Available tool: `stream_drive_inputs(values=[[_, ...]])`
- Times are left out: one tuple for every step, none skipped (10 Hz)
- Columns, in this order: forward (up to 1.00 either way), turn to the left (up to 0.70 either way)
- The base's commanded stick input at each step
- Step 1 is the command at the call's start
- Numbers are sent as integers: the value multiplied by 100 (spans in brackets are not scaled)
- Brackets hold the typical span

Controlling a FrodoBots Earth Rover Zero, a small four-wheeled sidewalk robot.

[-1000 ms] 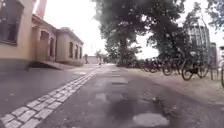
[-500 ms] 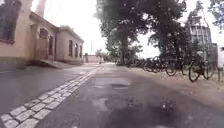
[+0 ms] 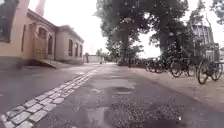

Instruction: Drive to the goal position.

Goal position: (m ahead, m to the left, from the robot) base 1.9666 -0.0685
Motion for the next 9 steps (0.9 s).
stream_drive_inputs(values=[[70,0],[70,0],[70,0],[70,0],[70,0],[70,0],[70,0],[70,0],[70,0]])
